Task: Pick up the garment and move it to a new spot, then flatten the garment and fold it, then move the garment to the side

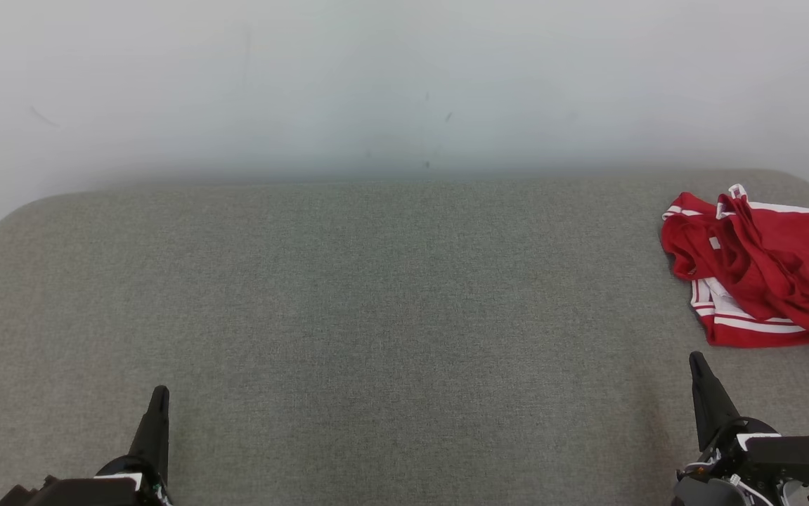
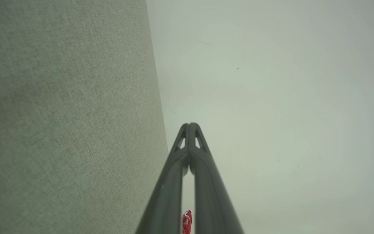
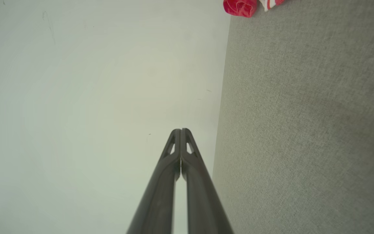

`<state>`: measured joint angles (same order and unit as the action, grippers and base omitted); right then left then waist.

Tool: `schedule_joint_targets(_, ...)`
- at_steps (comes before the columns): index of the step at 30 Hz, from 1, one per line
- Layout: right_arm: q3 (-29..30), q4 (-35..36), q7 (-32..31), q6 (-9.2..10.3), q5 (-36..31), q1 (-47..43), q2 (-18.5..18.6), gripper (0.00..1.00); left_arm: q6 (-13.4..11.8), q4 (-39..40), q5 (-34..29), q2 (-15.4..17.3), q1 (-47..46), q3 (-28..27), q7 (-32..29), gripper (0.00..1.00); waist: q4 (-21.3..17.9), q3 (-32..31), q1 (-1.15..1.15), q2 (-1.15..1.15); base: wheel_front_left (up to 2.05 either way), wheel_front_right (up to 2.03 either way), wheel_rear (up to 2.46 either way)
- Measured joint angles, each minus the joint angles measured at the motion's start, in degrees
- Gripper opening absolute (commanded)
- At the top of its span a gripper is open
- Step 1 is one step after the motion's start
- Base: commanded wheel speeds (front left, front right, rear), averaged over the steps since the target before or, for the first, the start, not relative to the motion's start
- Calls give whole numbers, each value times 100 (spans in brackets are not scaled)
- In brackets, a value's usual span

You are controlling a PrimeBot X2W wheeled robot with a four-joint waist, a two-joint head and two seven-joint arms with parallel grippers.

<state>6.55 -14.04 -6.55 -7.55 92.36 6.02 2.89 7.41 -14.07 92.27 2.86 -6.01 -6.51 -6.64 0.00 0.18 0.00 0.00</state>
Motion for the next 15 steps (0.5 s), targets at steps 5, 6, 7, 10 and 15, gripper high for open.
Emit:
schedule_joint_targets(5,0,1,0,0,0,0,0,0,-1,0,0,0,0,-1,0,0,0,0,0,0,0,0,0)
schedule_joint_targets(6,0,1,0,0,0,0,0,0,-1,0,0,0,0,-1,0,0,0,0,0,0,0,0,0)
schedule_joint_targets(7,0,3,0,0,0,0,0,0,0,-2,0,0,0,0,0,0,0,0,0,0,0,0,0)
schedule_joint_targets(10,0,3,0,0,0,0,0,0,-1,-2,0,0,0,-1,0,0,0,0,0,0,0,0,0)
schedule_joint_targets(15,0,3,0,0,0,1,0,0,-1,-2,0,0,0,0,0,0,0,0,0,0,0,0,0)
